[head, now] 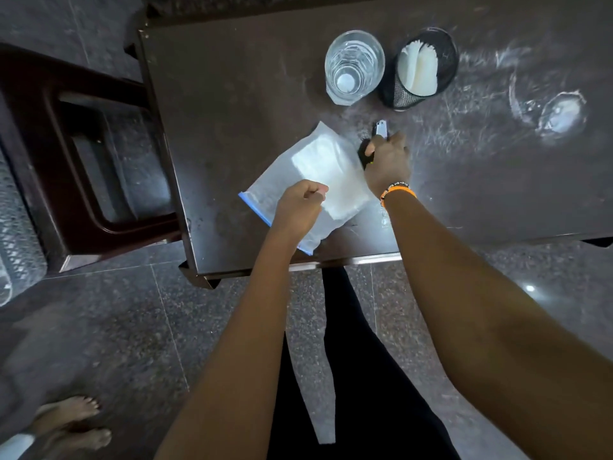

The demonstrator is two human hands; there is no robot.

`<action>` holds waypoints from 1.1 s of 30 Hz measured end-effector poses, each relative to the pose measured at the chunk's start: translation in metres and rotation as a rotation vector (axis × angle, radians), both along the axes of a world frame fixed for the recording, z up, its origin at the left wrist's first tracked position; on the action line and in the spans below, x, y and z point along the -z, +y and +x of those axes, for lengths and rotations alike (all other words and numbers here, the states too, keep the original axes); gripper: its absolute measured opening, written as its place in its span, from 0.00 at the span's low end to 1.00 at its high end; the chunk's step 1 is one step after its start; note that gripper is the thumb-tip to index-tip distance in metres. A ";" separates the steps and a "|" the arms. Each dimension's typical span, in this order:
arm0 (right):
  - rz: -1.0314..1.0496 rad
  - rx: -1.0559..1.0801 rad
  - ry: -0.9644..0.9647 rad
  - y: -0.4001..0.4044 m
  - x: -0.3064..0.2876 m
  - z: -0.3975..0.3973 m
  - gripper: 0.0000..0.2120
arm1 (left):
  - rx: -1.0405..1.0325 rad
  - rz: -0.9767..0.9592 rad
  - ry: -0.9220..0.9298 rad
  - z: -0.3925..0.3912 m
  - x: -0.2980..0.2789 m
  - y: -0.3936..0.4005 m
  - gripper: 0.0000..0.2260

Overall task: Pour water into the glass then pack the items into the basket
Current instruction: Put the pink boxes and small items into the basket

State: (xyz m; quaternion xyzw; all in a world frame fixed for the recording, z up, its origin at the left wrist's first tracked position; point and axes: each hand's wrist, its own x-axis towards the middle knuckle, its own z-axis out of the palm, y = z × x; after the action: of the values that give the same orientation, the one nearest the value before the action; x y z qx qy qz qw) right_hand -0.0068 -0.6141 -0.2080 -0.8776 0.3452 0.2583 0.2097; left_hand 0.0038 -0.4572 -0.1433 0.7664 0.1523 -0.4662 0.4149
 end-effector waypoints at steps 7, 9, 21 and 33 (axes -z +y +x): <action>0.248 0.270 -0.322 0.037 -0.050 0.013 0.12 | -0.307 -0.100 -0.092 0.018 -0.028 0.045 0.08; 0.428 0.422 -0.367 0.061 -0.069 0.019 0.08 | -0.402 -0.132 -0.107 0.021 -0.037 0.064 0.09; 0.946 0.219 -0.137 0.278 -0.148 0.098 0.08 | -0.908 -0.058 -0.281 0.035 -0.097 0.259 0.10; 0.953 -0.266 -0.290 0.461 -0.175 0.187 0.07 | -1.189 -0.056 -0.352 0.069 -0.108 0.402 0.10</action>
State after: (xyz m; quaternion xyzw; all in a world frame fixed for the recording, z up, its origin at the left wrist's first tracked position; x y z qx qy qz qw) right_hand 0.1800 -0.1531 -0.0331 -0.7476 0.0419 0.2871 0.5975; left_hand 0.0728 -0.0556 -0.0351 0.6044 0.4702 -0.0259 0.6426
